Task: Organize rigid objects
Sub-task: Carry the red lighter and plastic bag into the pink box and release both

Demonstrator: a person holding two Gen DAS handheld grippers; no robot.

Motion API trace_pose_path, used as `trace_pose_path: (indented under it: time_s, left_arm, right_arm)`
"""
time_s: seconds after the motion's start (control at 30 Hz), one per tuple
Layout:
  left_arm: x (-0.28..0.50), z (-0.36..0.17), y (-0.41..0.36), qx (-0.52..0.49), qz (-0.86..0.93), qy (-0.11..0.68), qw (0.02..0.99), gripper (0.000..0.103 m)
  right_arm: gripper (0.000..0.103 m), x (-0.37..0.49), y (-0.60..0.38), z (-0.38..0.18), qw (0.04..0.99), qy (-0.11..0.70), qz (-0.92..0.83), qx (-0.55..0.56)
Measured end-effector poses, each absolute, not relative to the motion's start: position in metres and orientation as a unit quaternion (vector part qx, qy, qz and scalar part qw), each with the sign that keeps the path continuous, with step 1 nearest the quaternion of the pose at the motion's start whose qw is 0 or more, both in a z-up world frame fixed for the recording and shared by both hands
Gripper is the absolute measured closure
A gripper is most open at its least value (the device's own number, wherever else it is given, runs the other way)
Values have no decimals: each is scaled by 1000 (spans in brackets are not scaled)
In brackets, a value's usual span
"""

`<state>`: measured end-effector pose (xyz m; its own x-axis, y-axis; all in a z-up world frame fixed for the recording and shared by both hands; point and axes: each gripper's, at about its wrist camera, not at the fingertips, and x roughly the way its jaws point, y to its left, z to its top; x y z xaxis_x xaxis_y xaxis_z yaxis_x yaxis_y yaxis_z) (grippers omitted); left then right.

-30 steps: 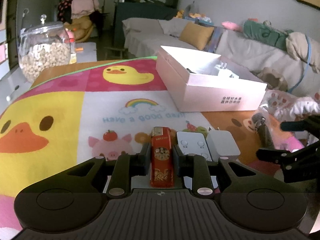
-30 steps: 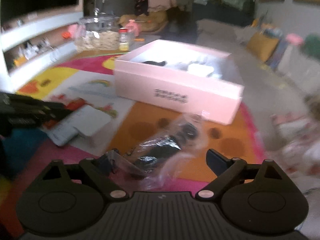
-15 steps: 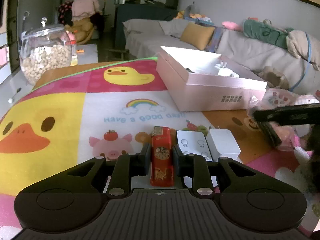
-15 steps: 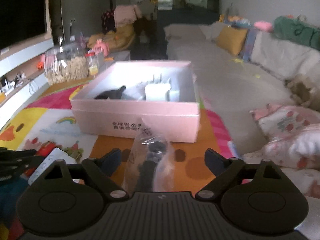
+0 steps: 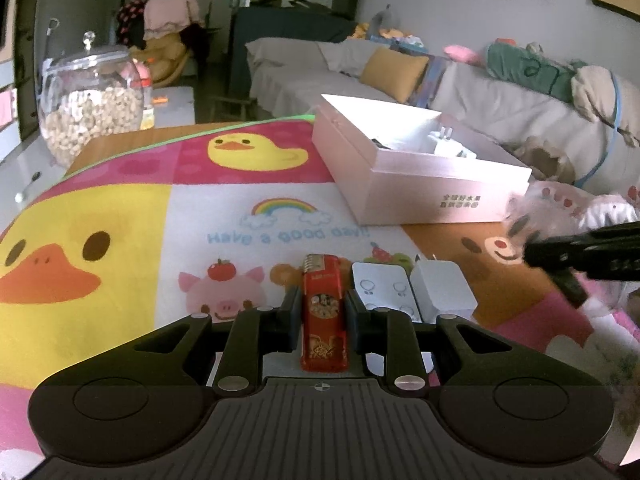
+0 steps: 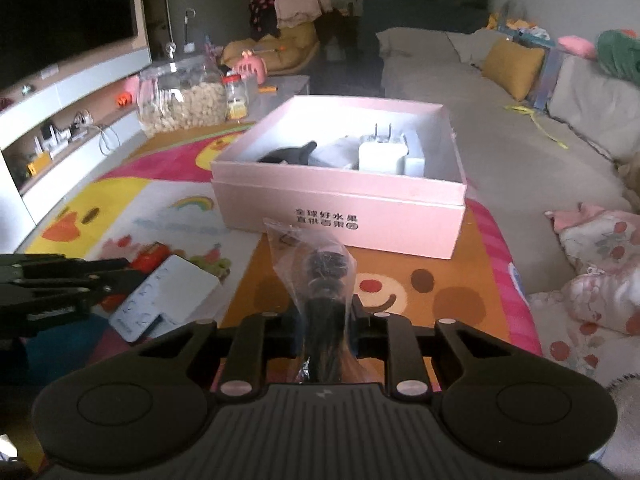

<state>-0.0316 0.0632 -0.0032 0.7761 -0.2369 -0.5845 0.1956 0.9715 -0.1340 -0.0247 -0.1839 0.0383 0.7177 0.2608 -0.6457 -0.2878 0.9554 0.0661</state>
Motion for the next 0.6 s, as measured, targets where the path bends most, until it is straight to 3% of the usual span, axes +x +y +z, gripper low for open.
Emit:
trace_pose_path:
  time_s: [0.4, 0.6]
  left_arm:
    - [-49, 24, 53, 15, -147, 296, 944, 77]
    - [-39, 71, 49, 24, -173, 247, 953, 77]
  right_arm:
    - [82, -50, -194, 67, 943, 297, 151, -13]
    - [82, -52, -197, 85, 951, 269, 150, -10]
